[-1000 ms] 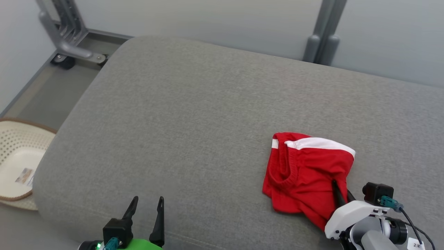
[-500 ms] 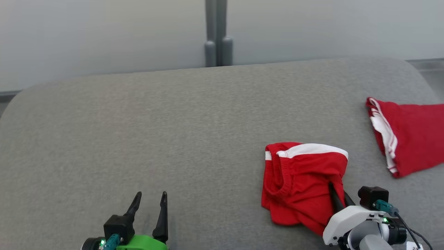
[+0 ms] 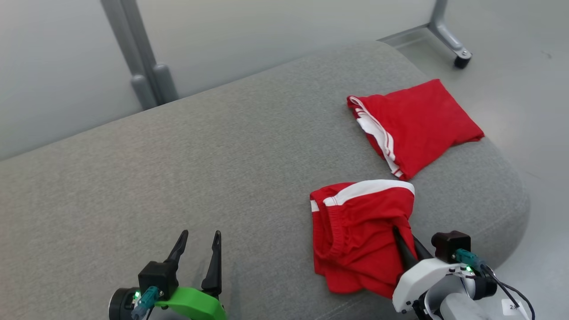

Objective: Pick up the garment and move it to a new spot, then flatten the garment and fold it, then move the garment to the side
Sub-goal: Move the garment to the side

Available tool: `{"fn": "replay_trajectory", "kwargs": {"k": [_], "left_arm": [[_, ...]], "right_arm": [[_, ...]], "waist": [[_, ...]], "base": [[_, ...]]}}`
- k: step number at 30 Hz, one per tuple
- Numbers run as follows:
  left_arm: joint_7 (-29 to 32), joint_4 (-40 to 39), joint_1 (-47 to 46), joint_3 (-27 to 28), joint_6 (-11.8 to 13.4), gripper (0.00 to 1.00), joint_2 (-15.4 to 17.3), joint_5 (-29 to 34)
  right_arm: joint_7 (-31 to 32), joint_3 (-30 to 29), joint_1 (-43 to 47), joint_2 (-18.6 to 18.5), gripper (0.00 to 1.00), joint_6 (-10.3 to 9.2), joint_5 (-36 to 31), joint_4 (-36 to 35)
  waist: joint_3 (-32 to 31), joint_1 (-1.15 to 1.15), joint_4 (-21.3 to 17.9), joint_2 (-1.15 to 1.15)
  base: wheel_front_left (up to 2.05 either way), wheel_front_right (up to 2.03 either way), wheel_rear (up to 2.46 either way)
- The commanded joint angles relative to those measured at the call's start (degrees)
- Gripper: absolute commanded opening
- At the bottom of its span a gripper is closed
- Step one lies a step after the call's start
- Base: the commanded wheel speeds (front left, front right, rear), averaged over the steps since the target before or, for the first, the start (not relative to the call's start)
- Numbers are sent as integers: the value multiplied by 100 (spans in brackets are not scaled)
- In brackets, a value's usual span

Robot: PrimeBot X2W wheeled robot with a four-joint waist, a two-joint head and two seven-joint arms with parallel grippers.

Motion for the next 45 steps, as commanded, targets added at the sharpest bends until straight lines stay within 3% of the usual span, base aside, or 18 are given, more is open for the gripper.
{"fn": "replay_trajectory", "kwargs": {"k": [1,8,16,23,29,30,31,38,45], "left_arm": [[-13,-27,-117,-10,10,100,23,22],[-12,20,-343,-32,-54,100,28,206],[-12,72,-567,62,-108,100,28,370],[-13,83,-731,103,-128,100,28,499],[-12,96,-835,143,-162,100,27,640],[-12,106,-856,156,-167,100,28,669],[-12,118,-874,173,-173,100,31,704],[-12,173,-902,309,-218,100,31,820],[-12,212,-745,377,-219,100,27,765]], "right_arm": [[3,51,-88,-6,0,-12,9,-49],[3,404,-598,-10,0,-10,-111,-455],[3,565,-1623,-365,0,-11,-185,-662],[62,520,-2480,-1399,0,-11,-95,-333],[144,247,-2988,-2196,0,-11,-155,502],[136,170,-3067,-2272,27,-11,-207,683],[134,100,-3134,-2306,100,-11,-274,854],[52,-457,-3370,-2264,100,-11,-810,1788],[-9,-826,-3075,-1871,100,-12,-1016,2066]], "waist": [[228,0,-535,0],[690,0,-388,0],[1108,0,-80,0],[1385,0,334,0],[1612,0,726,0],[1651,0,786,0],[1683,0,836,0],[1775,0,1101,0],[1587,0,1173,0]], "base": [[0,0,0],[0,0,0],[0,0,0],[0,0,0],[0,0,0],[0,0,0],[0,0,0],[0,0,0],[0,0,0]]}}
